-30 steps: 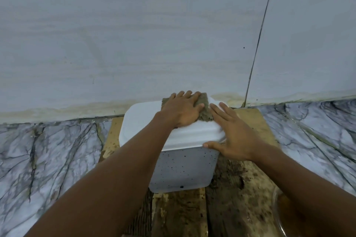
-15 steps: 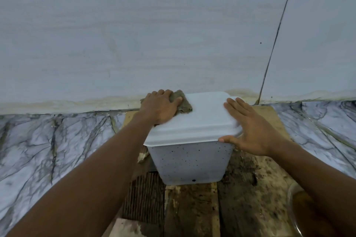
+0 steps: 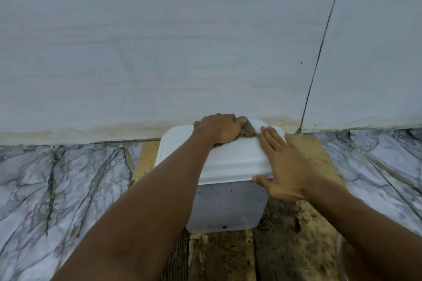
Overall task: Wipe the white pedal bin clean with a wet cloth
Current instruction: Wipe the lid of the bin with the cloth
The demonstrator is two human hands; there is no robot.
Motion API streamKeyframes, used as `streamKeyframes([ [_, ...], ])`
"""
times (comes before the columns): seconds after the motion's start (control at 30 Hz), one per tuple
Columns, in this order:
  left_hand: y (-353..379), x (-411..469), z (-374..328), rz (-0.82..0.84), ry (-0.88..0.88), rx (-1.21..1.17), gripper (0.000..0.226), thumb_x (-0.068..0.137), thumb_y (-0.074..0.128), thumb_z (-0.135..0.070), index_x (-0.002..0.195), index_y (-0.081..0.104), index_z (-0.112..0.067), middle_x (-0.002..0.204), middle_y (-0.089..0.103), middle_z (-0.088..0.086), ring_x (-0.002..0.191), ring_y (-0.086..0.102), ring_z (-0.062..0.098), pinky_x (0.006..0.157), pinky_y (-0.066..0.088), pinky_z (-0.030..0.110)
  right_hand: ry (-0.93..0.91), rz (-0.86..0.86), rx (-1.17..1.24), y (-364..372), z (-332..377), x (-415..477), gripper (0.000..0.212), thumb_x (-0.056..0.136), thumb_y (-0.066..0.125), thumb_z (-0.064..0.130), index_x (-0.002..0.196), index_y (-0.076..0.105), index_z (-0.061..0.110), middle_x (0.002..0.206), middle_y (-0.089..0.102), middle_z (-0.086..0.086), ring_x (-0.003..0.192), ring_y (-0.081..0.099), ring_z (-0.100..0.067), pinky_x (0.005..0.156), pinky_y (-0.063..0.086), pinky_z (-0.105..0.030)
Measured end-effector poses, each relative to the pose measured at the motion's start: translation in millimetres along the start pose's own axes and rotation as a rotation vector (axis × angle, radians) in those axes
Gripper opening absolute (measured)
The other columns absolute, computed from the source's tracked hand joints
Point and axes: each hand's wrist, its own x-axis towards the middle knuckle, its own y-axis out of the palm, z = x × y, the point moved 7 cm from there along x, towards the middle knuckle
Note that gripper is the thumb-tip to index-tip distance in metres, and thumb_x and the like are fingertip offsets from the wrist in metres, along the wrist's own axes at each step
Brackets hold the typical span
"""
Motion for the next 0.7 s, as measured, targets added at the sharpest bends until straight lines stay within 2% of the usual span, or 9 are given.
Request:
streamKeyframes([
  [0.1,2.4,2.4,6.0,-0.040,-0.013,0.018,0.059,0.102,0.020,-0.064,0.113,0.062,-0.024,0.120,0.067,0.007,0.102,0.057,0.028,0.085,0.038,0.042,-0.074,-0.015,-0.060,2.0,5.9,3.7,0.103,0.088,0.027,0.074,0.152,-0.025,0.013,0.161,-0.029,-0.007,0.146,-0.034,-0.018,0.123,-0.012,-0.048],
  [0.23,-1.8,-4.4,28.2,-0.072,-0.050,0.023,0.059,0.102,0.020,-0.066,0.106,0.061,-0.024,0.115,0.066,0.005,0.100,0.056,0.028,0.085,0.039,0.042,-0.073,-0.022,-0.040,5.7,7.1,6.9,0.107,0.081,0.016,0.089,0.155,-0.018,0.020,0.163,-0.023,-0.001,0.150,-0.025,-0.015,0.124,-0.008,-0.046],
  [0.37,-7.3,-18.4,67.3,-0.091,-0.094,0.026,0.058,0.103,0.020,-0.064,0.101,0.059,-0.021,0.111,0.066,0.005,0.095,0.055,0.027,0.083,0.039,0.041,-0.067,-0.038,0.027,6.3,5.1,7.1,0.105,0.080,0.019,0.090,0.157,-0.012,0.026,0.165,-0.016,0.003,0.151,-0.020,-0.011,0.125,-0.007,-0.044],
  [0.57,-6.3,-45.6,118.5,-0.175,-0.153,-0.051,0.059,0.102,0.021,-0.065,0.130,0.055,-0.025,0.130,0.061,0.006,0.115,0.055,0.031,0.097,0.045,0.049,-0.068,-0.100,0.027,6.6,13.1,6.1,0.106,0.075,0.016,0.095,0.158,-0.004,0.032,0.166,-0.009,0.007,0.153,-0.015,-0.014,0.124,-0.002,-0.050],
  [0.7,-1.8,-58.1,93.6,-0.187,-0.105,0.056,0.062,0.105,0.021,-0.058,0.154,0.035,-0.023,0.155,0.044,0.009,0.141,0.038,0.035,0.116,0.028,0.052,-0.071,-0.101,0.027,9.6,9.1,4.6,0.103,0.077,0.016,0.093,0.158,-0.003,0.032,0.166,-0.007,0.007,0.152,-0.016,-0.013,0.124,-0.003,-0.050],
])
